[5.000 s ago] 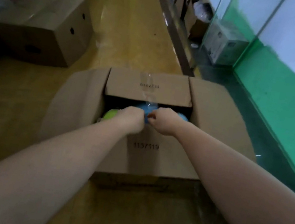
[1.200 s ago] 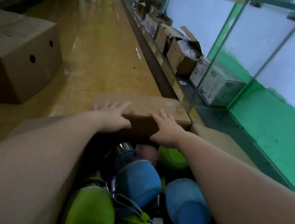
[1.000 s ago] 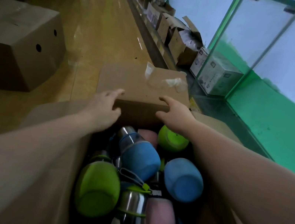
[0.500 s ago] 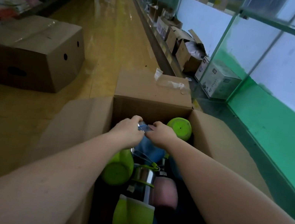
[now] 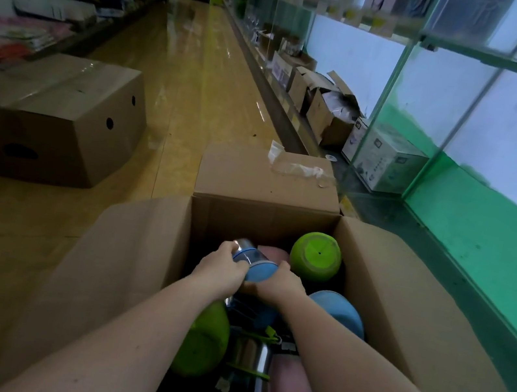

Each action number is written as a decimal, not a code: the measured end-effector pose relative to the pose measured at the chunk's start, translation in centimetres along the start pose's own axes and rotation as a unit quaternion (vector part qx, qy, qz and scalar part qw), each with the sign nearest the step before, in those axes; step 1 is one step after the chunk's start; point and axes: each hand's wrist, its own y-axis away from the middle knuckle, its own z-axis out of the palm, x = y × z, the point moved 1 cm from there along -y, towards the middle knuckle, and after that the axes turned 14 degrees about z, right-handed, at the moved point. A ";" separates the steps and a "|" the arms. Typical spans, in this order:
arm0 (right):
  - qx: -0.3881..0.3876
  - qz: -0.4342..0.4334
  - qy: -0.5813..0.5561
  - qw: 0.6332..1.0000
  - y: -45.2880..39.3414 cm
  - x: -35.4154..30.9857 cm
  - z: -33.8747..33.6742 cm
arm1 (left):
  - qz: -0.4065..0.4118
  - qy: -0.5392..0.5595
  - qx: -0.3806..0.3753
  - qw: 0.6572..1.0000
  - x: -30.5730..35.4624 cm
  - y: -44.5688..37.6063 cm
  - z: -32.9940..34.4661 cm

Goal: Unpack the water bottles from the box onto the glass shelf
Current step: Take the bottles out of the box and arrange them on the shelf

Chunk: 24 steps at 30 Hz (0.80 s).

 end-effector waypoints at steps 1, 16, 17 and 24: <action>0.003 0.003 -0.007 1.000 0.0 0.1 0.1 | -0.006 0.004 0.001 1.000 -0.1 -0.1 0.1; 0.094 -0.224 -0.157 0.957 7.2 -0.8 -6.2 | -0.029 0.327 0.100 0.939 6.3 -0.6 -4.2; 0.098 -0.229 -0.157 0.956 7.9 -1.1 -7.0 | -0.013 0.328 0.112 0.938 7.1 -0.4 -4.8; 0.125 -0.270 -0.122 0.947 12.1 -2.3 -12.9 | 0.116 0.274 0.170 0.940 13.9 1.3 -7.6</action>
